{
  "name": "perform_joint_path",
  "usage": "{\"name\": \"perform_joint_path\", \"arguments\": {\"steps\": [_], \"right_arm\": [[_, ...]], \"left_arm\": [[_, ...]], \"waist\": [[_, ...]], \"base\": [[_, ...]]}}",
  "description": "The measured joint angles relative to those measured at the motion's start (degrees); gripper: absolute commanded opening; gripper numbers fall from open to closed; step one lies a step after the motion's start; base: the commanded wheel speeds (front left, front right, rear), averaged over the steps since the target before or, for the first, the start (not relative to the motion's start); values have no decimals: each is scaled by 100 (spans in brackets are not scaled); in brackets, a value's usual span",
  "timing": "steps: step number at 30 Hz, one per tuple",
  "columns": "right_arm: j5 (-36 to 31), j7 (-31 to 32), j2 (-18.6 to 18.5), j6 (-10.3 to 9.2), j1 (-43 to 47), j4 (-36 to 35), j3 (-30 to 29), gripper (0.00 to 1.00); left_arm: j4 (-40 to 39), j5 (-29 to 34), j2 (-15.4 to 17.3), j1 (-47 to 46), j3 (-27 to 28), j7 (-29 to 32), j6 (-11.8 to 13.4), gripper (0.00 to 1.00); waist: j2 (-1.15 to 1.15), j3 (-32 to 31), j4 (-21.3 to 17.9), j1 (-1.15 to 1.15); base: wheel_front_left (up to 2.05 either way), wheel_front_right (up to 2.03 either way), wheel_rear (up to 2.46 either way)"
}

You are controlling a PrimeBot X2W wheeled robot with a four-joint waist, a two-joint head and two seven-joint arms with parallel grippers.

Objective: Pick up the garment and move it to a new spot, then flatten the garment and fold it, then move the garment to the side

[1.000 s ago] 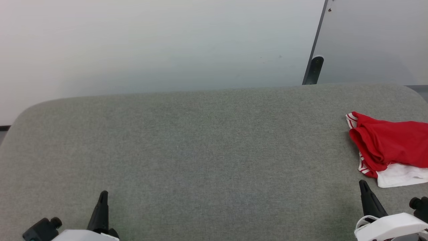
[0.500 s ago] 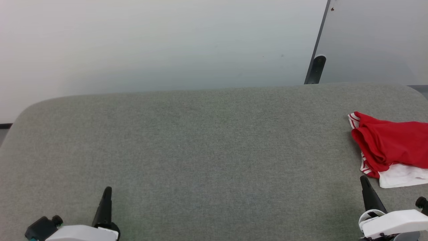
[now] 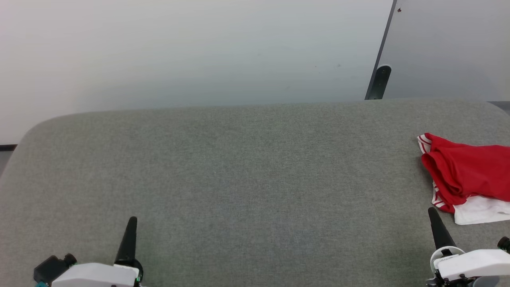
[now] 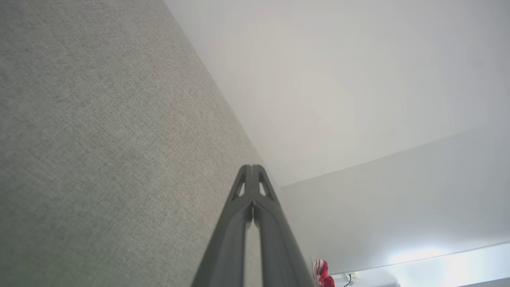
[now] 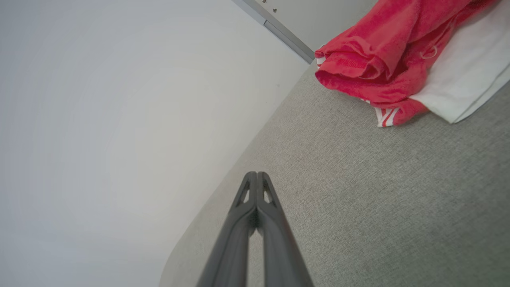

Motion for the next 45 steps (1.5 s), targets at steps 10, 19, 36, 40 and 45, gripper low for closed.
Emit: {"name": "perform_joint_path", "arguments": {"steps": [10, 19, 36, 40, 45], "right_arm": [[639, 125, 36, 0, -57, -37, -66, 0], [1128, 221, 73, 0, -79, -66, -107, 0], [2038, 401, 155, -1, -109, -123, -158, 0], [2204, 431, 165, -1, -122, -133, -177, 0], [2455, 480, 183, -1, -125, -145, -199, 0]], "left_arm": [[-19, -460, -92, -93, 41, 160, 0, 0], [-29, -854, -149, -124, 75, 288, 0, 0], [-47, -1507, -270, -231, 120, 491, 0, 0], [-51, -1664, -291, -245, 129, 542, 0, 0], [-55, -1826, -315, -279, 141, 593, 0, 0]], "waist": [[0, 14, 27, 0], [0, 26, 52, 0], [0, 50, 98, 0], [0, 55, 109, 0], [0, 62, 122, 0]], "base": [[0, 0, 0], [0, 0, 0], [0, 0, 0], [0, 0, 0], [0, 0, 0]]}}
